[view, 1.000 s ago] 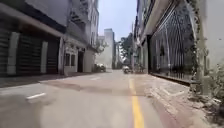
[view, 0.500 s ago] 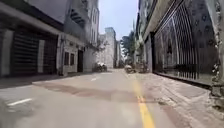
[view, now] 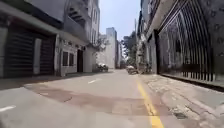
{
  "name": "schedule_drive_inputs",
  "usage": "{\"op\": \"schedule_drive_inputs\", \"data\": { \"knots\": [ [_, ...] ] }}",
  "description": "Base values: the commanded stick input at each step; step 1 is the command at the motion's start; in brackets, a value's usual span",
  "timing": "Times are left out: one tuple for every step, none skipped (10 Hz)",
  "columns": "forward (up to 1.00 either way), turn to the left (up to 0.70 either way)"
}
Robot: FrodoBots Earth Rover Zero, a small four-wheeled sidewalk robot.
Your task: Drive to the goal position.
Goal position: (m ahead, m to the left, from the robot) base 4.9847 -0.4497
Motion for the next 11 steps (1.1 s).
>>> {"op": "schedule_drive_inputs", "data": {
  "knots": [
    [1.00,0.00],
    [1.00,0.00],
    [1.00,0.00],
    [1.00,0.00],
    [1.00,0.00],
    [1.00,0.00],
    [1.00,0.00],
    [1.00,0.00],
    [1.00,0.00],
    [1.00,0.00],
    [1.00,0.00]
  ]
}}
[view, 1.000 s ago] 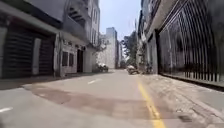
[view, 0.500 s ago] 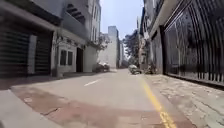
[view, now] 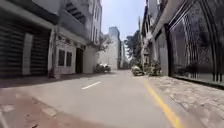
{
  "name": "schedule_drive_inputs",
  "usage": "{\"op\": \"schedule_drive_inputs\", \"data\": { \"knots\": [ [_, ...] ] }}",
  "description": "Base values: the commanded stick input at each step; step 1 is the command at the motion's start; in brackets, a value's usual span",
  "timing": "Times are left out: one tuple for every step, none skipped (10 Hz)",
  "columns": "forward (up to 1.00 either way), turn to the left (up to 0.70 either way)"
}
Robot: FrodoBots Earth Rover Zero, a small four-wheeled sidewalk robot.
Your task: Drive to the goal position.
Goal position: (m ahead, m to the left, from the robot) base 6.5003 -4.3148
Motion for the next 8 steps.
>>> {"op": "schedule_drive_inputs", "data": {
  "knots": [
    [1.00,0.00],
    [1.00,0.00],
    [1.00,0.00],
    [1.00,0.00],
    [1.00,0.00],
    [1.00,0.00],
    [1.00,0.00],
    [1.00,-0.21]
  ]
}}
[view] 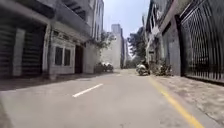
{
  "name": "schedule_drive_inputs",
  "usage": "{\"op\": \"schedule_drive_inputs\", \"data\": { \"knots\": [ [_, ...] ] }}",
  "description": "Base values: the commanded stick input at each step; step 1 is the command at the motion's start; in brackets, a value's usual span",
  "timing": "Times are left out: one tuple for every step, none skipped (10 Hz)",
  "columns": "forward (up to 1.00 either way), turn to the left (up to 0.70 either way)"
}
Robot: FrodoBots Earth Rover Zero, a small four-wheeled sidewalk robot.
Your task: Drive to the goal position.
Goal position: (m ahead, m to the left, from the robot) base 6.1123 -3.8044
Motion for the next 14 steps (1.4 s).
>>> {"op": "schedule_drive_inputs", "data": {
  "knots": [
    [1.00,-0.40],
    [1.00,-0.40],
    [1.00,-0.40],
    [1.00,-0.40],
    [1.00,-0.40],
    [1.00,-0.40],
    [1.00,-0.40],
    [1.00,-0.40],
    [1.00,-0.40],
    [1.00,0.00],
    [1.00,0.00],
    [1.00,0.00],
    [1.00,0.00],
    [1.00,0.00]
  ]
}}
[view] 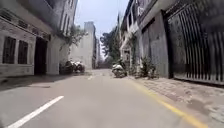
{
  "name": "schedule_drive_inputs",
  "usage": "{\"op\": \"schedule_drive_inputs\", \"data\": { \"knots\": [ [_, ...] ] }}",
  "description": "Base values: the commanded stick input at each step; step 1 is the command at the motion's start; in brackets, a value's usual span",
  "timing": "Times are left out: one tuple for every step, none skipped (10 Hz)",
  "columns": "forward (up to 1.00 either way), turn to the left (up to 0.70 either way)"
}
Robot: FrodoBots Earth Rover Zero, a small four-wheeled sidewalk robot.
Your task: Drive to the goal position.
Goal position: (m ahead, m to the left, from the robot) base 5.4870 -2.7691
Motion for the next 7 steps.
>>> {"op": "schedule_drive_inputs", "data": {
  "knots": [
    [1.00,0.00],
    [1.00,0.00],
    [1.00,0.00],
    [1.00,0.02],
    [1.00,0.24],
    [1.00,0.39],
    [1.00,0.40]
  ]
}}
